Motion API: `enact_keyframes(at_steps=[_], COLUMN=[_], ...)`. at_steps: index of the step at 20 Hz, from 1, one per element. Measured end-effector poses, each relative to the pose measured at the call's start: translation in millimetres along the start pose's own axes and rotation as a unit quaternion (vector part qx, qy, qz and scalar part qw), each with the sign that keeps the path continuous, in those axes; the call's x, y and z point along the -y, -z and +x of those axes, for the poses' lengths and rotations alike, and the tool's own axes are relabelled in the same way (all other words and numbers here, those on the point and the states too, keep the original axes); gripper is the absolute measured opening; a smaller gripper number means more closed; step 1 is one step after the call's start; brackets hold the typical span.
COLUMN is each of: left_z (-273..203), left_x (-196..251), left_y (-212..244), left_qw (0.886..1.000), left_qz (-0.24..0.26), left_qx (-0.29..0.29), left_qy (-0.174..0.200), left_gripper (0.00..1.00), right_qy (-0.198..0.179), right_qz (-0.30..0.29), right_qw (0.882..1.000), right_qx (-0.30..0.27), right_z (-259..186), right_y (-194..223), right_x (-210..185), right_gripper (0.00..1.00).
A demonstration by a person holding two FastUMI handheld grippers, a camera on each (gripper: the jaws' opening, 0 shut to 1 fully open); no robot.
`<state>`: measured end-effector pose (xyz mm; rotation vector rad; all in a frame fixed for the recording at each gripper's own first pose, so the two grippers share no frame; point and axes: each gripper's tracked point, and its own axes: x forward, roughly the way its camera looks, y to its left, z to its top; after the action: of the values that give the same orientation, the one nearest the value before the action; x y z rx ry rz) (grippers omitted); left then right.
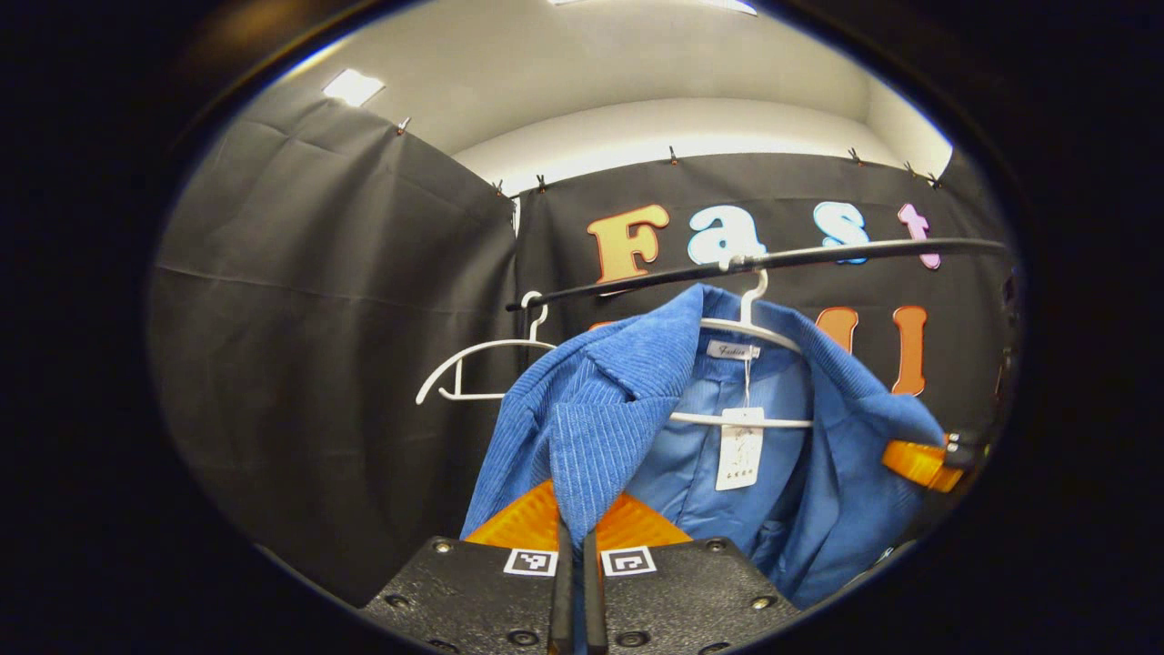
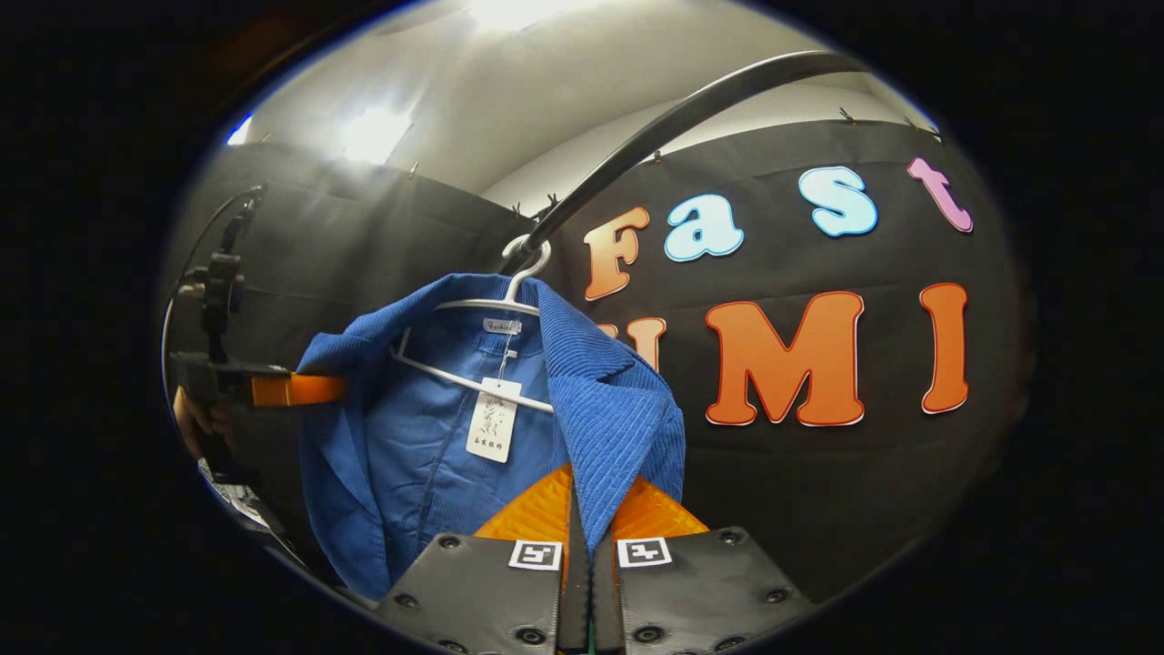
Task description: Grasp the clothes on the hanger with both hands and then place them into the laundry hamper below.
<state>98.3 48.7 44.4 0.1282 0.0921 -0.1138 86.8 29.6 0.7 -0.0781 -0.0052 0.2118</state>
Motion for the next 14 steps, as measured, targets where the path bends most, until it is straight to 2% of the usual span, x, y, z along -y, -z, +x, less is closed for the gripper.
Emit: enact_keyframes(at_steps=[3,4,6,9,11,14], left_z=[-4.2,-3.1,0.8,15.6,28.2,53.5], left_x=[-24.1,-28.1,-36.8,-50.6,-52.3,-67.0], left_y=[-33.9,-47.4,-71.8,-109.1,-131.5,-152.8], left_qw=[0.999,0.998,0.996,0.991,0.989,0.982], left_qz=[0.036,0.042,0.057,0.077,0.081,0.120], left_qx=[0.026,0.038,0.062,0.097,0.116,0.128], left_qy=[-0.025,-0.032,-0.039,-0.055,-0.049,-0.064], left_gripper=[0.01,0.04,0.02,0.02,0.03,0.01], right_qy=[-0.003,-0.002,0.003,0.018,0.024,0.029], right_qz=[0.004,0.005,0.008,0.011,0.015,0.019], right_qw=[1.000,1.000,1.000,0.999,0.999,0.999], right_qx=[0.000,0.001,0.006,0.026,0.034,0.041], right_z=[0.9,0.7,-0.2,-1.0,-2.2,-3.9], right_y=[4.6,4.2,2.6,-7.4,-11.3,-16.1], right_x=[-2.5,-3.1,-3.7,0.6,1.4,2.8], right_gripper=[0.09,0.09,0.09,0.09,0.09,0.09])
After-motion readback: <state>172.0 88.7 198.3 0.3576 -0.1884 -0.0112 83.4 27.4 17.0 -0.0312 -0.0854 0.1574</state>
